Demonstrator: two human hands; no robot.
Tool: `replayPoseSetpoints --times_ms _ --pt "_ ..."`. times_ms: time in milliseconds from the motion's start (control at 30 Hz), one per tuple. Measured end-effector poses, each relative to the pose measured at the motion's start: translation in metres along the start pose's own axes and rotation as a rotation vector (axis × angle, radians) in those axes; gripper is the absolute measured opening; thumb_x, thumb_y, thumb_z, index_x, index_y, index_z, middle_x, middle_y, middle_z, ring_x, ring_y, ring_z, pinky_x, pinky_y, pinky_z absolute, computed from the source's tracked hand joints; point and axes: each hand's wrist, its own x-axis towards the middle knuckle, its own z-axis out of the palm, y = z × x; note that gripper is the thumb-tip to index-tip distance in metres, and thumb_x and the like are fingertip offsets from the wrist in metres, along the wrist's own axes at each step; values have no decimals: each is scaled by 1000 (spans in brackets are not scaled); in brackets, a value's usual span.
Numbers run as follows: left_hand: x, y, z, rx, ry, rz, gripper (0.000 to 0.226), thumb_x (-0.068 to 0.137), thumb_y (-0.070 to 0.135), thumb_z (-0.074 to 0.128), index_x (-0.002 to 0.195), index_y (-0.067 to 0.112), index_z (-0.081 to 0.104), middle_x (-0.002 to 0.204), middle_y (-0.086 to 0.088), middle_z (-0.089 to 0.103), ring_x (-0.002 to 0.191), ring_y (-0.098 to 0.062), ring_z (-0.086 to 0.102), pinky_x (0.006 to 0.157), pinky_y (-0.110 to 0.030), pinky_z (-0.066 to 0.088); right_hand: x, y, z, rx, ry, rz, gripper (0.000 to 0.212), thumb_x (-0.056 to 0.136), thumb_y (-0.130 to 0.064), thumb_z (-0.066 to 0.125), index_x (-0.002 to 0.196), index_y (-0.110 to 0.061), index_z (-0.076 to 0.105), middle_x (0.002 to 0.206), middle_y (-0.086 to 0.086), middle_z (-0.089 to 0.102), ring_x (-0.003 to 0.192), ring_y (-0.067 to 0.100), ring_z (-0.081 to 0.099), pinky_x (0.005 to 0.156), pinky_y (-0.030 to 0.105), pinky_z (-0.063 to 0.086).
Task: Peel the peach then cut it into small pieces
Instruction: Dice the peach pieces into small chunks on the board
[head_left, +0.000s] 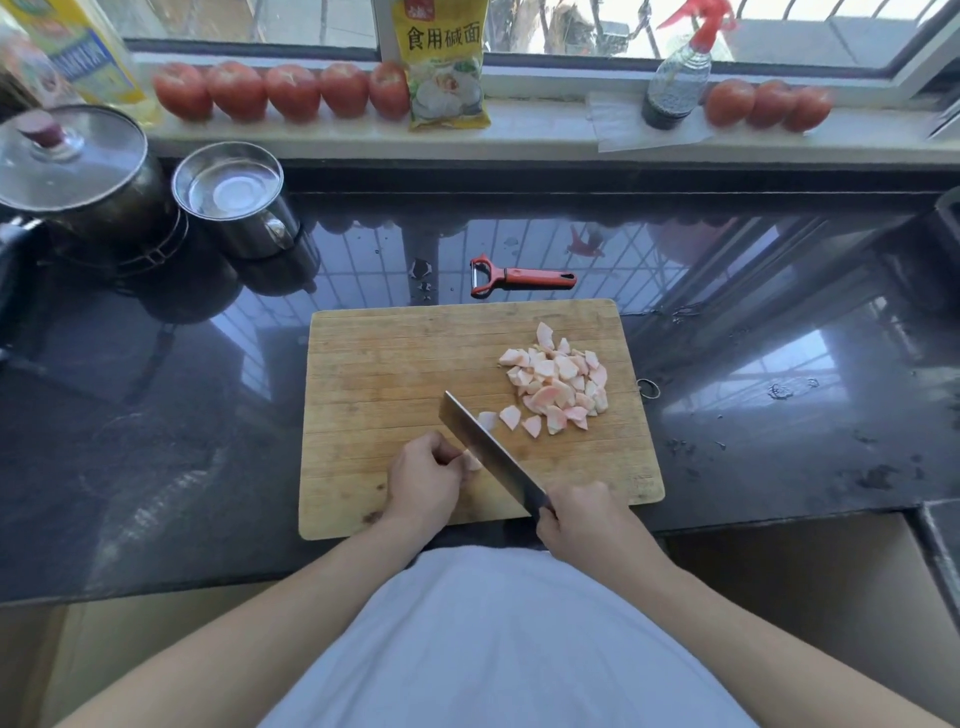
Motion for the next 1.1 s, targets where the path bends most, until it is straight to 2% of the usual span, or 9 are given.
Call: replayPoseSetpoints --times_ms 167,267,400,467,567,733,867,1000,1100 --pt "2 -2 0 -17 -6 -5 20 91 20 74 72 21 69 73 6 75 84 -19 71 80 -41 57 -3 3 2 -42 7 -18 21 99 -20 47 85 -11 59 74 4 51 76 26 54 62 32 41" --pt "1 -2 1 -8 -1 1 20 92 22 74 73 20 69 73 6 75 84 -18 69 71 -34 51 -3 4 3 -48 -2 -12 23 100 -20 47 91 -9 64 69 1 45 76 25 52 63 32 44" --pt "0 0 0 -3 -7 16 19 92 17 72 73 17 69 73 5 74 83 -17 67 64 -30 44 4 1 6 -94 -67 24 32 99 -15 48 67 -17 43 67 2 45 76 28 48 58 30 37" --pt "1 1 0 -2 -10 30 22 91 15 71 70 19 68 72 6 73 81 -17 68 64 -29 44 11 -4 8 -95 -60 5 23 99 -14 47 77 -13 52 77 10 60 76 30 51 57 31 37" --pt "0 1 0 0 -12 47 22 90 17 74 69 18 68 71 5 73 79 -16 67 62 -28 42 19 -17 4 -23 12 -19 22 100 -17 45 96 -8 64 88 14 65 77 31 57 60 32 38" --pt "3 -1 -1 6 -18 23 19 92 19 74 74 15 70 72 6 74 81 -14 68 61 -27 43 6 -15 -5 79 115 -47 18 102 -21 45 84 -18 49 85 13 65 72 31 53 61 36 42" --pt "3 -1 -1 8 -23 5 20 91 19 74 71 20 69 71 6 75 81 -16 68 68 -31 49 -3 -7 -7 15 81 -56 20 101 -21 45 90 -10 58 88 14 67 81 36 61 70 41 51" --pt "2 0 -1 15 -18 9 20 91 18 72 71 18 70 70 6 74 79 -18 67 64 -29 45 -2 -7 -1 -28 37 -46 19 101 -22 45 83 -15 51 91 15 65 84 36 60 68 39 47" --pt "1 2 -1 14 -17 15 21 91 17 72 70 19 70 69 7 74 78 -16 67 62 -28 42 2 -6 2 -49 30 -34 19 100 -20 47 87 -12 58 91 14 65 77 32 53 64 35 41"
